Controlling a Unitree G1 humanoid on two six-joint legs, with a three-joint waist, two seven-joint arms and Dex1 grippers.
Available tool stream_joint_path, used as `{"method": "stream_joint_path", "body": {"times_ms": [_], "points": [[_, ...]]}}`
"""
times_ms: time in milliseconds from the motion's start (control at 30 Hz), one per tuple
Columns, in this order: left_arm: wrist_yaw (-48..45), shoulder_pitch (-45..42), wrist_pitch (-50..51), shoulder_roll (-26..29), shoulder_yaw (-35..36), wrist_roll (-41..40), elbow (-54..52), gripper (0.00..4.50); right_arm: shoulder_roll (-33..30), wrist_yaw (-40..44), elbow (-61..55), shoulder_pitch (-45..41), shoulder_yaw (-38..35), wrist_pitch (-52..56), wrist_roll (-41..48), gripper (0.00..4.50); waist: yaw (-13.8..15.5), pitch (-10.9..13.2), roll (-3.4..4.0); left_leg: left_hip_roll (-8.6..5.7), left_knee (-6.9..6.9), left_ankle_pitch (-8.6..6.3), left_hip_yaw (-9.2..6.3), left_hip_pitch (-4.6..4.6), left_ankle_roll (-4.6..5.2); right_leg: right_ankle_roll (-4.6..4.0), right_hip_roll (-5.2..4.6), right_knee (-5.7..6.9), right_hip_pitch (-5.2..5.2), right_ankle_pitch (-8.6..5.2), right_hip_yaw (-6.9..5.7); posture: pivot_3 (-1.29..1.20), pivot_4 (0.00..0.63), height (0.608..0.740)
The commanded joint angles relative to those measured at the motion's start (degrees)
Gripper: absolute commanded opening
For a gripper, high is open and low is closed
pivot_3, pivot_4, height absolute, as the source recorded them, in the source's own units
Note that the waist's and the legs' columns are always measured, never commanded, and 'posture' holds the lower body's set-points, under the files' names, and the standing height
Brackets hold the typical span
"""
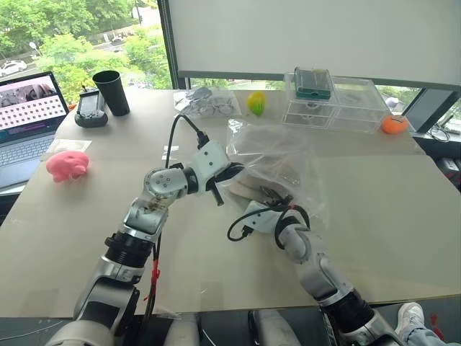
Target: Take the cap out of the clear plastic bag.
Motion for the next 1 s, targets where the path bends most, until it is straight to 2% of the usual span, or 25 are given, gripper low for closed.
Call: {"method": "stream_joint_path", "body": {"times_ms": [33,67,333,733,900,967,1000], "points": [[0.8,-1.1,-0.5,0.1,1.0,0.1,-1.1,0.0,0.4,0.1,-1.6,-0.1,-1.5,-0.7,0.1,0.71,0.0,0.0,0.0,0.0,0.0,0.0,0.0,0.0,0.0,0.0,0.0,0.0,0.0,0.0,0.0,0.0,0.15,0.74],[0.8,-1.1,-0.4,0.1,1.0,0.1,-1.1,0.0,0.5,0.1,-1.6,-0.1,-1.7,-0.6,0.1,0.48,0.0,0.0,0.0,0.0,0.0,0.0,0.0,0.0,0.0,0.0,0.0,0.0,0.0,0.0,0.0,0.0,0.15,0.74],[0.7,-0.8,-0.4,0.3,0.7,0.2,-1.2,0.0,3.3,2.2,-5.9,-0.3,-5.0,0.2,3.3,0.48,-0.1,0.0,-0.01,0.0,0.0,0.0,0.0,0.02,0.0,0.0,0.0,0.0,0.02,0.0,0.01,0.0,0.15,0.74],[0.0,-1.2,-0.7,1.0,0.5,0.4,-0.2,0.0,6.0,13.7,-21.9,2.3,-7.4,5.4,13.0,0.48,-0.1,0.0,-0.01,0.0,0.0,0.0,-0.01,0.02,0.0,0.01,0.01,0.01,0.01,-0.01,0.0,0.0,0.15,0.74],[-0.1,-1.5,-1.2,1.2,0.5,0.5,0.7,0.0,4.4,14.4,-21.8,3.5,-6.9,6.2,11.7,0.48,0.0,0.0,0.0,0.0,0.0,0.0,-0.01,0.02,0.0,0.01,0.0,0.01,0.01,-0.01,-0.01,0.0,0.15,0.74],[-0.1,-1.5,-1.2,1.2,0.5,0.6,0.8,0.0,3.9,14.1,-21.3,3.9,-6.6,5.9,11.2,0.01,0.0,0.0,-0.01,0.0,0.0,0.0,0.0,0.01,0.0,0.01,0.0,0.0,0.01,-0.01,-0.01,0.0,0.15,0.74],[-0.1,-1.5,-1.1,1.2,0.6,0.5,0.7,0.0,3.8,14.0,-21.2,4.0,-6.5,5.9,11.2,0.01,0.0,0.0,0.0,0.0,0.0,0.0,0.0,0.01,0.0,0.01,0.0,0.0,0.01,-0.01,-0.01,0.0,0.15,0.74]]}}
